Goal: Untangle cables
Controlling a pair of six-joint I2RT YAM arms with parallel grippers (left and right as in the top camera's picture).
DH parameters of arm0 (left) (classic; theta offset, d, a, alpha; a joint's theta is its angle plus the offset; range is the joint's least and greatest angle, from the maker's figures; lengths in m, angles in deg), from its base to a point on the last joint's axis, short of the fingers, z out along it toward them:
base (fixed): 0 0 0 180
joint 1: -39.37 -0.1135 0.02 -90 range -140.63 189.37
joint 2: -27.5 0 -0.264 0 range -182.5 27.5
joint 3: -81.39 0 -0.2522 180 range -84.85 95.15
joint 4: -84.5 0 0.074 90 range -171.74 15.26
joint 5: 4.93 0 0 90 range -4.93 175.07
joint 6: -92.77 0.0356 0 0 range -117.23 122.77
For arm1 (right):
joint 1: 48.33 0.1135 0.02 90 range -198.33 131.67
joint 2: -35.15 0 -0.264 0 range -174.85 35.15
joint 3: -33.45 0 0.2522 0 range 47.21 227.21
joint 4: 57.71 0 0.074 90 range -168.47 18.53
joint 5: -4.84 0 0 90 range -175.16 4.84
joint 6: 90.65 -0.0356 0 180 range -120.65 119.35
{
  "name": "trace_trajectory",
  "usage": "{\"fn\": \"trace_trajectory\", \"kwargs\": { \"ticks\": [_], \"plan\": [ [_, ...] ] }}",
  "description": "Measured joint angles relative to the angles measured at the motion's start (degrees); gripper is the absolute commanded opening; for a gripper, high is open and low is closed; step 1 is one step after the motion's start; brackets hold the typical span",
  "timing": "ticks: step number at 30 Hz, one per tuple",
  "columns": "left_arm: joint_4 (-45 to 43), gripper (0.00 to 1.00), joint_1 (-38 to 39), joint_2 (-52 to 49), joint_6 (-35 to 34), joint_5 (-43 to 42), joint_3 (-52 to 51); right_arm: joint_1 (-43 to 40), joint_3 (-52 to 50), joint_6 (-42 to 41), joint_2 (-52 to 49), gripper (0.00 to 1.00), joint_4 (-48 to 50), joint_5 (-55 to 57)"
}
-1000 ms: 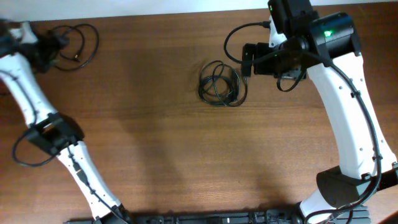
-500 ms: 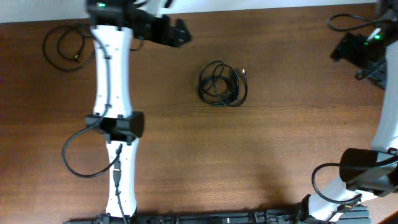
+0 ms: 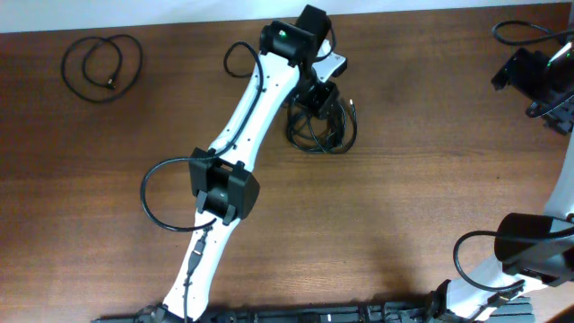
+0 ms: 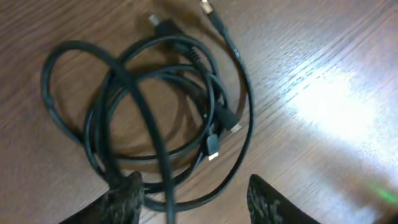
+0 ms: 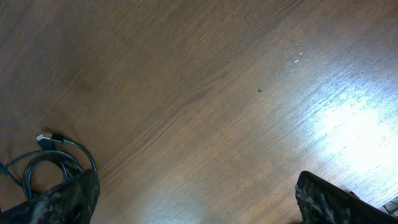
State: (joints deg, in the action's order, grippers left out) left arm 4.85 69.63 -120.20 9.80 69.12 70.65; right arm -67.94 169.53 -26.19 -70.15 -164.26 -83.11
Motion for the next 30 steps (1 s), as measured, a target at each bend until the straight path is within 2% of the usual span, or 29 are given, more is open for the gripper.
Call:
{"fn": "trace_trajectory", "kwargs": {
  "ticks": [1,7,10,11,14,15,19,23,30],
  "plan": [
    [-0.26,0.48,0.52,0.0,0.0,0.0,-0.2,0.0,0.0,0.0,0.0,0.98,0.0,0.0],
    [-0.52,0.49,1.44,0.0,-0.63,0.2,-0.92,0.0,0.0,0.0,0.0,0.98,0.0,0.0],
    [-2.01,0.46,1.44,0.0,-0.81,2.95,-4.7,0.0,0.0,0.02,0.0,0.99,0.0,0.0],
    [-2.05,0.42,1.44,0.0,-0.83,3.5,-5.44,0.0,0.0,0.0,0.0,0.98,0.0,0.0],
    [-2.4,0.04,1.44,0.0,-1.11,4.5,-6.38,0.0,0.0,0.0,0.0,0.98,0.0,0.0],
    [-2.62,0.0,1.44,0.0,-1.09,4.68,-6.38,0.0,0.0,0.0,0.0,0.98,0.0,0.0],
    [-1.97,0.0,1.44,0.0,-1.7,4.76,-5.92,0.0,0.0,0.02,0.0,0.98,0.0,0.0],
    [-0.9,0.0,1.44,1.01,-1.73,2.08,0.35,0.0,0.0,0.02,0.0,0.98,0.0,-0.02],
    [-3.69,0.0,1.42,13.88,-1.7,0.79,8.24,0.0,0.0,0.02,0.0,0.98,0.0,-0.17]
  ]
}}
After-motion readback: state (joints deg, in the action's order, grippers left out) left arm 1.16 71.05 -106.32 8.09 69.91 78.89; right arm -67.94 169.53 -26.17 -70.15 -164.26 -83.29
